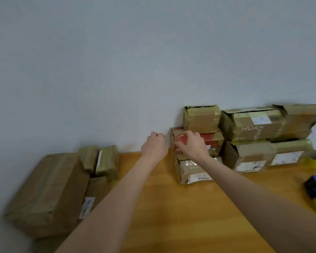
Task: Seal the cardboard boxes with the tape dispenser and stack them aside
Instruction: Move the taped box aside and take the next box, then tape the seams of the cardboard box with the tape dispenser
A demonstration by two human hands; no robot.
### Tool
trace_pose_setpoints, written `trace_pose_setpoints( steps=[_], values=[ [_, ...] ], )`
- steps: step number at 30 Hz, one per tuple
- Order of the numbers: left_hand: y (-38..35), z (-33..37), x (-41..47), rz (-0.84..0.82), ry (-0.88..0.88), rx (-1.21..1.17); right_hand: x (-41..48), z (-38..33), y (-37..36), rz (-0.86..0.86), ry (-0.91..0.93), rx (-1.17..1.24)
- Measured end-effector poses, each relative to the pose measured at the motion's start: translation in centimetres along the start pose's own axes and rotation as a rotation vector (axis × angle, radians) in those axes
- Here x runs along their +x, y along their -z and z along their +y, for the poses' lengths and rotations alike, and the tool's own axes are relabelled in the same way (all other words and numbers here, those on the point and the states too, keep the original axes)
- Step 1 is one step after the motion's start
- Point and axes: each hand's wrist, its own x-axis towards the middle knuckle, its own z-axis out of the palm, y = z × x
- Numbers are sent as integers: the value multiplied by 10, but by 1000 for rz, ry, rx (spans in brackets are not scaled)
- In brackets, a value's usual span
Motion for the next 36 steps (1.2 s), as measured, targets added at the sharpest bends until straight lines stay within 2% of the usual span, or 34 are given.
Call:
trace_pose_setpoints(
  steps=[5,11,16,19,24,26,31,36],
  values=[
    [-48,84,24,27,32,-67,31,81,33,-18,7,16],
    [-111,143,31,-35,220,-171,55,178,55,-100,-50,79],
    [-144,130,20,10,447,-234,63,211,35,-271,-45,140],
    [-159,106,13,53,598,-301,61,218,19,-413,-111,286],
    [-183,83,9,-10,693,-477,50,237,-1,-527,-150,525],
    [-190,85,1,-33,687,-506,43,244,-3,-546,-123,506],
    [-193,99,-27,-44,764,-378,30,268,15,-468,-151,441],
    [-215,142,-75,-138,714,-410,11,315,53,-496,-138,275]
  ],
)
